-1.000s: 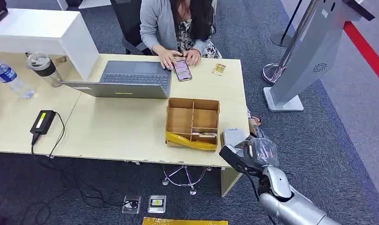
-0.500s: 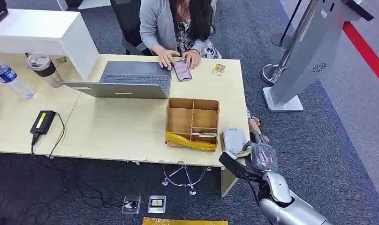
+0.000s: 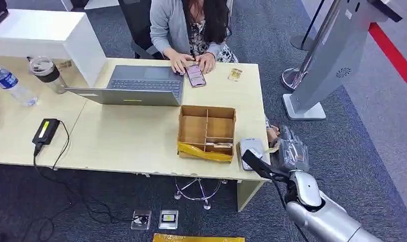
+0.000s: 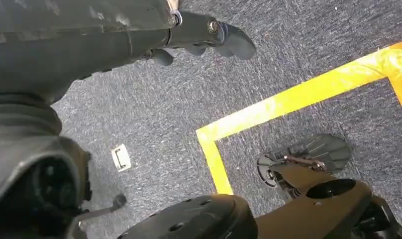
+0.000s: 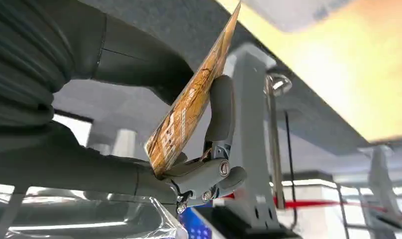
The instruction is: Pass the card to the sensor for recognition and then transmit it.
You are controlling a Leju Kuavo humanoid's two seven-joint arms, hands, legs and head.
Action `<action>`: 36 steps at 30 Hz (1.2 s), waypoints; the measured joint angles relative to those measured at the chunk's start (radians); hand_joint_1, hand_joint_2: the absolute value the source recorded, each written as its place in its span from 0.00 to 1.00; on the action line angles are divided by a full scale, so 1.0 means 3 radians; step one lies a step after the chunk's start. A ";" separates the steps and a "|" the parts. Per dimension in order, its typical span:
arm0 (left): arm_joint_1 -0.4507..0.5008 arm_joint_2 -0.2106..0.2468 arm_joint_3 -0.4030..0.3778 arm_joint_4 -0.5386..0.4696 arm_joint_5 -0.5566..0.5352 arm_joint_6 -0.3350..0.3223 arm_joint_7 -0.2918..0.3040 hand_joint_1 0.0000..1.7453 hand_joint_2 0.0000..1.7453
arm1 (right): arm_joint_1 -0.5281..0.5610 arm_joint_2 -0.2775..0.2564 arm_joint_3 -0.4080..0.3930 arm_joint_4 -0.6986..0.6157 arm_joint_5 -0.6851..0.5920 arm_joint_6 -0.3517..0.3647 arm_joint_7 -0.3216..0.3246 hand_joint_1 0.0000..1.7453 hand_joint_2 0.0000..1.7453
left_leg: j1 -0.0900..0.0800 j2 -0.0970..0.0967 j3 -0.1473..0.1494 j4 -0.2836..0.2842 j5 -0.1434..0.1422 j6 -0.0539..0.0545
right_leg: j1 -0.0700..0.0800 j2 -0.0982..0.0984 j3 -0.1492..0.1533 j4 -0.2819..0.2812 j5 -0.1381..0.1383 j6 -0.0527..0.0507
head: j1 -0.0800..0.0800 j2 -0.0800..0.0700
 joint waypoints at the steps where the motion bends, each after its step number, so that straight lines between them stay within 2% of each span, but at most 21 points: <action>1: 0.0000 0.0000 0.0000 0.0000 0.0001 -0.0003 0.0000 0.00 0.00 | -0.0048 0.0000 -0.0021 -0.0050 0.0040 0.0024 0.0005 1.00 1.00 | 0.0000 0.0000 0.0000 0.0000 0.0000 0.0000 | 0.0000 0.0000 -0.0001 0.0000 0.0000 0.0000 | 0.0000 0.0000; 14: -0.0010 0.0000 -0.0001 0.0000 -0.0003 -0.0065 0.0000 0.00 0.00 | -0.0601 0.0022 -0.0025 -0.0453 0.0375 0.0360 0.0065 1.00 1.00 | 0.0000 -0.0001 -0.0001 0.0000 0.0000 0.0000 | 0.0000 0.0000 0.0000 0.0000 0.0000 0.0000 | 0.0000 0.0000; 23: -0.0029 0.0000 -0.0003 -0.0001 -0.0038 -0.0119 0.0000 0.00 0.00 | -0.0783 0.0092 -0.0023 -0.0590 0.0484 0.0500 0.0085 1.00 1.00 | 0.0000 -0.0002 -0.0002 0.0000 0.0000 0.0000 | 0.0000 -0.0001 -0.0001 0.0001 0.0000 0.0000 | 0.0000 0.0000; 32: -0.0084 -0.0005 -0.0008 -0.0003 -0.0116 -0.0191 0.0010 0.00 0.00 | -0.0894 0.0345 0.0026 -0.0581 0.0683 0.0775 -0.0060 1.00 1.00 | 0.0000 -0.0002 -0.0003 0.0000 0.0000 0.0000 | 0.0001 -0.0003 0.0000 0.0001 0.0000 0.0000 | 0.0001 0.0000; 36: -0.0101 -0.0008 -0.0014 -0.0003 -0.0146 -0.0236 0.0033 0.00 0.00 | -0.0932 0.0516 0.0087 -0.0526 0.0788 0.0884 -0.0125 1.00 1.00 | 0.0001 -0.0002 -0.0004 -0.0001 0.0000 0.0000 | 0.0001 -0.0002 -0.0002 0.0002 0.0000 0.0000 | 0.0000 0.0000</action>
